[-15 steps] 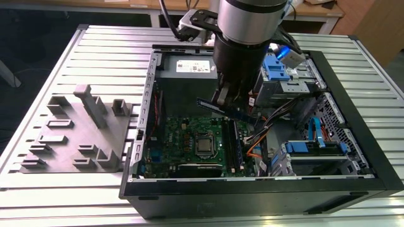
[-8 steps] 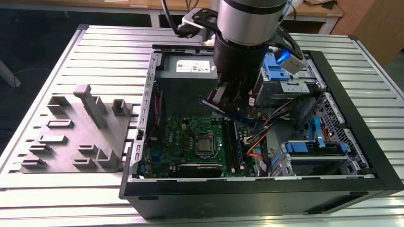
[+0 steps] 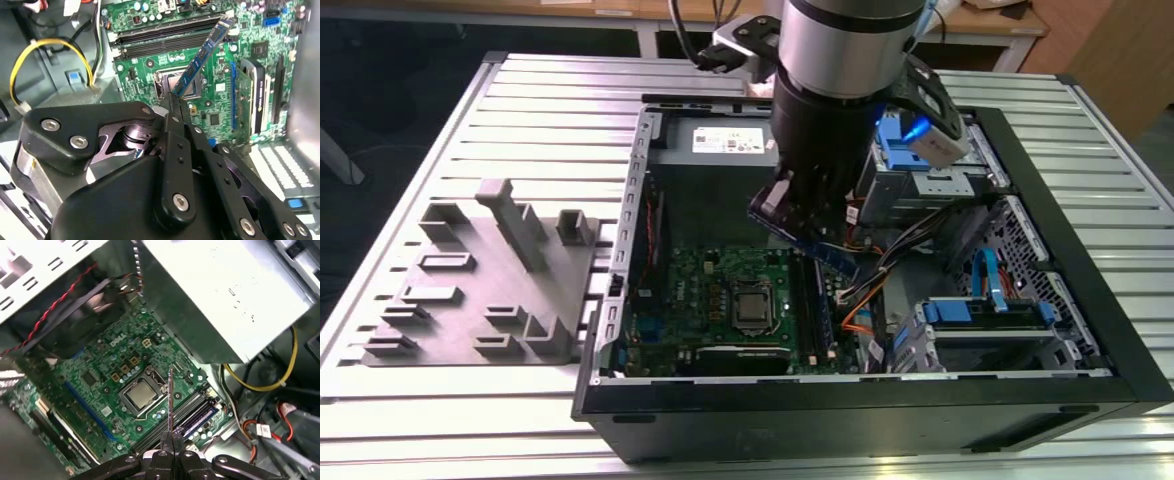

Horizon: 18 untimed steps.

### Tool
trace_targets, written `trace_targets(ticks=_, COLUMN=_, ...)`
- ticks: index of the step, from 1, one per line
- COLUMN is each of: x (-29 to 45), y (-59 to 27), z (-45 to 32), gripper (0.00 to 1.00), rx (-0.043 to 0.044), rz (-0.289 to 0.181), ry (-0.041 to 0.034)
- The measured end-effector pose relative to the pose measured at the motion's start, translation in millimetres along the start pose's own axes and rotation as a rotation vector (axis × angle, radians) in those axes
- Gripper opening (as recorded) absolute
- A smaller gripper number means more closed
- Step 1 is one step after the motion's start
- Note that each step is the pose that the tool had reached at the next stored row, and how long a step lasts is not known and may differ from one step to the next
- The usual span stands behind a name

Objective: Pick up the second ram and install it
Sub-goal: 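Insert the second ram into the second slot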

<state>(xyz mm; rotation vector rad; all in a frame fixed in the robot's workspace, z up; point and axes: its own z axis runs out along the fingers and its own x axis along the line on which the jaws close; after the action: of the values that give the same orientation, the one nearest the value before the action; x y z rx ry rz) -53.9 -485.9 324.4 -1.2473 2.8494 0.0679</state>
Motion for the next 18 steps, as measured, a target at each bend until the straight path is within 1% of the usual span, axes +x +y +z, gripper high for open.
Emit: trace_targets(ticks=18, x=0.1, y=-0.1, z=2.8, gripper=0.08, rx=0.0149, rz=0.328, ry=-0.0092)
